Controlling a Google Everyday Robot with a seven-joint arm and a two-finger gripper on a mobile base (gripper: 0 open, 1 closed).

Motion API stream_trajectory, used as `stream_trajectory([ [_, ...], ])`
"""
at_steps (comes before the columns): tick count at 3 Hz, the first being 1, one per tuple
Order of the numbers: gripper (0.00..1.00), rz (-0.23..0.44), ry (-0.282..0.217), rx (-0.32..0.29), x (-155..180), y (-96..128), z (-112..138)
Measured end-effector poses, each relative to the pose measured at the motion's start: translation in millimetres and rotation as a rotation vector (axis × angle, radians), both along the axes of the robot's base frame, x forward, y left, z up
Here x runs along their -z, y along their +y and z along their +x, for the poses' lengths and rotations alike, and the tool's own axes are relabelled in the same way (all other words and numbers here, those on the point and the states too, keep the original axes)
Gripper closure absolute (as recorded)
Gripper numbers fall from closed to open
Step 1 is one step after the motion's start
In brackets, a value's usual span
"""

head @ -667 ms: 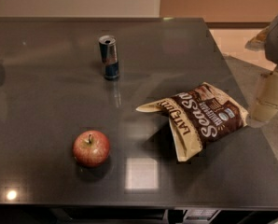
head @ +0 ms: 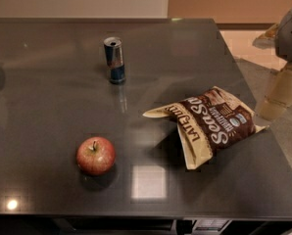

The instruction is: Knock redbull can over

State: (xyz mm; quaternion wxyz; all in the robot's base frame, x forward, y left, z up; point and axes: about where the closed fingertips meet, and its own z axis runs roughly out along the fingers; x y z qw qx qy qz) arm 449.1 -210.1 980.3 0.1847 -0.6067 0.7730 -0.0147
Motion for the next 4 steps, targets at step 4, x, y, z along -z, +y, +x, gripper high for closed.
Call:
stream_trajectory([
  [4,0.00,0.435,-0.039,-0.052,-2,98,121],
])
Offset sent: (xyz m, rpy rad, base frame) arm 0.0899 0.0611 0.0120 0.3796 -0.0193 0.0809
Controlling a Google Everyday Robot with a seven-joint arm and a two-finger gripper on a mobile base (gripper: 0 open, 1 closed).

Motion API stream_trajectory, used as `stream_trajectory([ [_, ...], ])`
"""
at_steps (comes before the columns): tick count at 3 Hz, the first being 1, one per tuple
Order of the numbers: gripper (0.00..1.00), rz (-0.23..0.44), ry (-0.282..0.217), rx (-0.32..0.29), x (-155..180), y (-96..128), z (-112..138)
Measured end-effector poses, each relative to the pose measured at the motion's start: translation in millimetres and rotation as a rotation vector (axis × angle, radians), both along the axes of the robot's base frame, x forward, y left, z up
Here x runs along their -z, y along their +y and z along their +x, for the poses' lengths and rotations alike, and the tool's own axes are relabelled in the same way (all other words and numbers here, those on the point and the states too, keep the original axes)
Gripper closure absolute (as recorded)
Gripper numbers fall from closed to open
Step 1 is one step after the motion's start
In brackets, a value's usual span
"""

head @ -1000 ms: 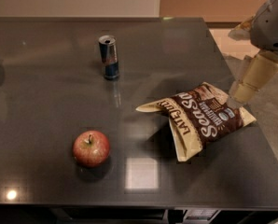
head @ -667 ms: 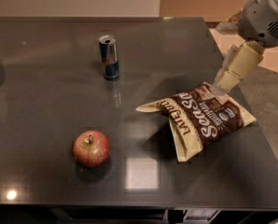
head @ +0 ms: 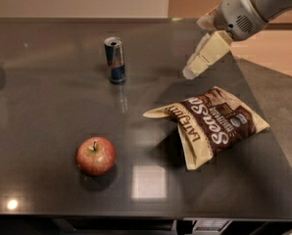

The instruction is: Knock redbull can over

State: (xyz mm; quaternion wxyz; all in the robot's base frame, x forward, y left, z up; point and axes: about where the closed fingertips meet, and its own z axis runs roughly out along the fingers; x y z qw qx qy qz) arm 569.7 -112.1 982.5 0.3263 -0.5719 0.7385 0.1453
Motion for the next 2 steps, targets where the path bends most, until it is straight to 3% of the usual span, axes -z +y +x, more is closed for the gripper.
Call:
stream_trajectory([
  [2,0.00,0.195,-0.044,0.028,17,56,56],
])
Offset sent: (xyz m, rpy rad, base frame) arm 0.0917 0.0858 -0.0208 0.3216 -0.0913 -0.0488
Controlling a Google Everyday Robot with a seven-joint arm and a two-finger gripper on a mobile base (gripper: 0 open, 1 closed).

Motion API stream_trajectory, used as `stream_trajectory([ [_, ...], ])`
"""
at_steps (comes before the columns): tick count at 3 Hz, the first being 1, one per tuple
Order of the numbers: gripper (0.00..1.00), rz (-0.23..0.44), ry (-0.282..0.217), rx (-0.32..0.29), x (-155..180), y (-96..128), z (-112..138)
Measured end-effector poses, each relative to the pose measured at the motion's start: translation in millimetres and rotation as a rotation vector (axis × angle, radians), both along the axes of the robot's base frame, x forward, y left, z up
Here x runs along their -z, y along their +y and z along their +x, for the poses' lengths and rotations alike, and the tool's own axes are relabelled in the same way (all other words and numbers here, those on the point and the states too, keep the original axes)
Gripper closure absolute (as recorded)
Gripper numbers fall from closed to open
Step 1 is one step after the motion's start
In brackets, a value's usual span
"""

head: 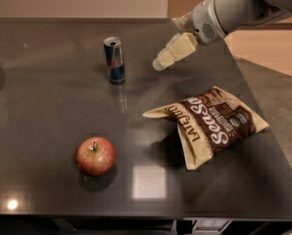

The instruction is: Knock redbull can over

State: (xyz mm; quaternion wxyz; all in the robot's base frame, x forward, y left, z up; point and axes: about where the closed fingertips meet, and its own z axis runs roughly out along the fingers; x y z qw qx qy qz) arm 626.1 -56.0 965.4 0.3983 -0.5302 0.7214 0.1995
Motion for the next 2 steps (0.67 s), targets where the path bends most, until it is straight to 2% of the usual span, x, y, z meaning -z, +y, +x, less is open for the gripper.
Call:
stream_trajectory([
  [2,0.00,0.177,-0.079,-0.027,4,49,40],
])
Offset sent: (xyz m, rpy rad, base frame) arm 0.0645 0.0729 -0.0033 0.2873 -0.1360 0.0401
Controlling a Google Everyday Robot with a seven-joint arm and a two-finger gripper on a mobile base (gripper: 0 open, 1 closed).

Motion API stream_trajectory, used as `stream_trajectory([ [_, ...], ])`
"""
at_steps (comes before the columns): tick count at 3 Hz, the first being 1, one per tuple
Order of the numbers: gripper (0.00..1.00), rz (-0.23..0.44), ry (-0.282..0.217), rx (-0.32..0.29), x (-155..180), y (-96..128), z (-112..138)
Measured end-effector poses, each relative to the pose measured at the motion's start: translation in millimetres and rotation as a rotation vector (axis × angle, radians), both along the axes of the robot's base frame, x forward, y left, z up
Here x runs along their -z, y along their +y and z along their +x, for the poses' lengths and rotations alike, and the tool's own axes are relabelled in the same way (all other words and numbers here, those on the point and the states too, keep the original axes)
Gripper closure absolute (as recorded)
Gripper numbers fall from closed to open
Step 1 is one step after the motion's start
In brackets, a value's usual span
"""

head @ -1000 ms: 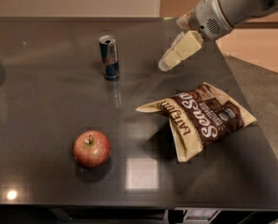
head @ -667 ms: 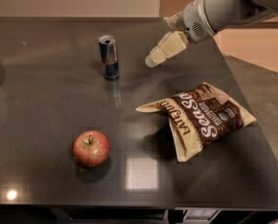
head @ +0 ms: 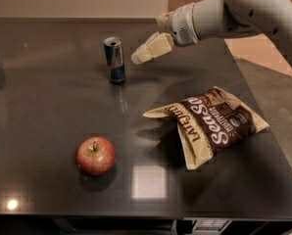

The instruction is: Knock redbull can over

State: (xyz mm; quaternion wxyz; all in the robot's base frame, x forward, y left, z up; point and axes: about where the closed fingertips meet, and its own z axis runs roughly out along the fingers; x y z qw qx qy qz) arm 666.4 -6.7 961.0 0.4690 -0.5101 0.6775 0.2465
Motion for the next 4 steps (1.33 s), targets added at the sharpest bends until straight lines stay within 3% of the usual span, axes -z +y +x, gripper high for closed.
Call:
stream_trajectory([
  [2,0.00,0.092,0.004,-0.054,20,49,21],
  [4,0.00,0.132,0.021,-0.067,31,80,39],
])
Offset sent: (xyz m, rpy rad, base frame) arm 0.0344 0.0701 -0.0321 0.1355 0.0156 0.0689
